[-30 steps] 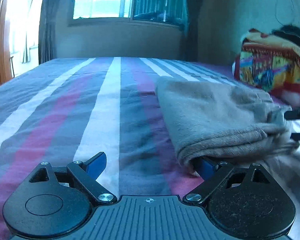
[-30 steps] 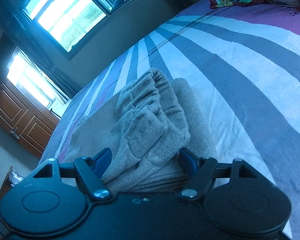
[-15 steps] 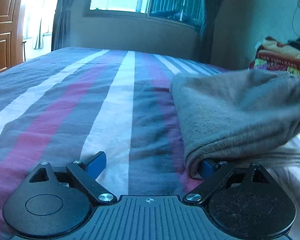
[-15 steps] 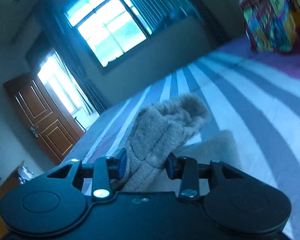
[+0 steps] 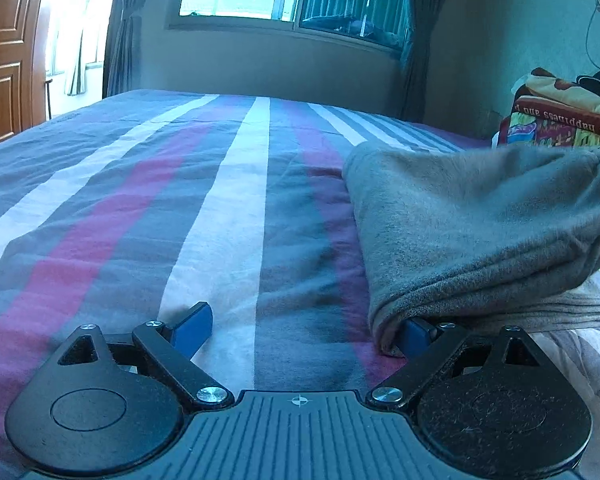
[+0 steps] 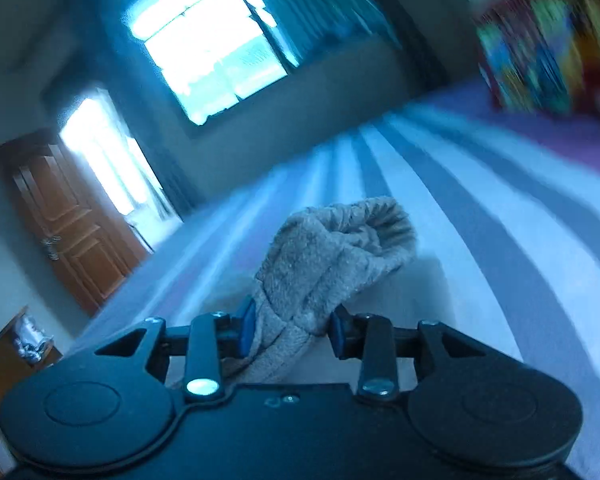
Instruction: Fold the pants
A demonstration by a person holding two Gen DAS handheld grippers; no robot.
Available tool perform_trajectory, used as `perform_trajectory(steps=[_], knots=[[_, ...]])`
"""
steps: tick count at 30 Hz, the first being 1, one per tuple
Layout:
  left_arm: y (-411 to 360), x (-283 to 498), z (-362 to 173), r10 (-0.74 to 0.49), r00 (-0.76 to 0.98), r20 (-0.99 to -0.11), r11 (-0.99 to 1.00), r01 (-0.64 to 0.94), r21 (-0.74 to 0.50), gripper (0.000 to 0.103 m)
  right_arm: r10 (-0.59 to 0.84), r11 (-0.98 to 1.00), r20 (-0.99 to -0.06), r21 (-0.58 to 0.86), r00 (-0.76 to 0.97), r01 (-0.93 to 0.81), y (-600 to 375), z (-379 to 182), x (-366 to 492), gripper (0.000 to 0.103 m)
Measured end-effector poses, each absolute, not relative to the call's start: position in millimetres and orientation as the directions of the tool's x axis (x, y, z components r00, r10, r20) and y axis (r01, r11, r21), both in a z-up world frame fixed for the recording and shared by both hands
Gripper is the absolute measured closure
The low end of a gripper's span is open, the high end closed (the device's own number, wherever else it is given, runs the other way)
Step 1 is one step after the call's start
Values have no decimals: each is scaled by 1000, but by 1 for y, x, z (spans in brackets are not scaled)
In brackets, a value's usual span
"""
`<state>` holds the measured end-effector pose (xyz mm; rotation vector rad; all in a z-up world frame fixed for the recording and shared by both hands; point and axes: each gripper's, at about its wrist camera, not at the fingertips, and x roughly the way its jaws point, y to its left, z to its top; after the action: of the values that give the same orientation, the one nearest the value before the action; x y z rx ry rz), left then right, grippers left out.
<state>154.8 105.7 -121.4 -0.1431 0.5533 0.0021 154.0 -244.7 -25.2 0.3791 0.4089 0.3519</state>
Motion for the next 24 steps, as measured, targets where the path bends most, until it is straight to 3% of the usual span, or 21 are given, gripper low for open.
perform_trajectory(steps=[2,4,5,12,15,22,24], knots=[[105,156,-122,-42,848,-529,990,-34,-134,8,386,877,-323,420,864,-235,-247,-39,151,68],[102,156,-122,-41,845,-533,993,-26,-118,7,336,871,-504,487,796,-59,-260,-78,175,69],[103,156,-122,-38,845,-534,992,-30,-119,7,340,848,-537,530,772,-5,-267,-92,179,69],[103,156,-123,-41,847,-530,992,-30,-125,7,347,855,-387,504,854,-119,-260,-66,152,69],[101,157,-123,-38,842,-538,994,-25,-109,5,311,871,-516,492,798,-21,-267,-94,169,70],[101,155,-119,-36,832,-554,994,-26,-105,5,280,899,-525,436,804,-28,-264,-92,165,63],[101,148,-117,-39,828,-559,996,-16,-93,5,272,905,-528,425,805,-27,-269,-89,165,48]])
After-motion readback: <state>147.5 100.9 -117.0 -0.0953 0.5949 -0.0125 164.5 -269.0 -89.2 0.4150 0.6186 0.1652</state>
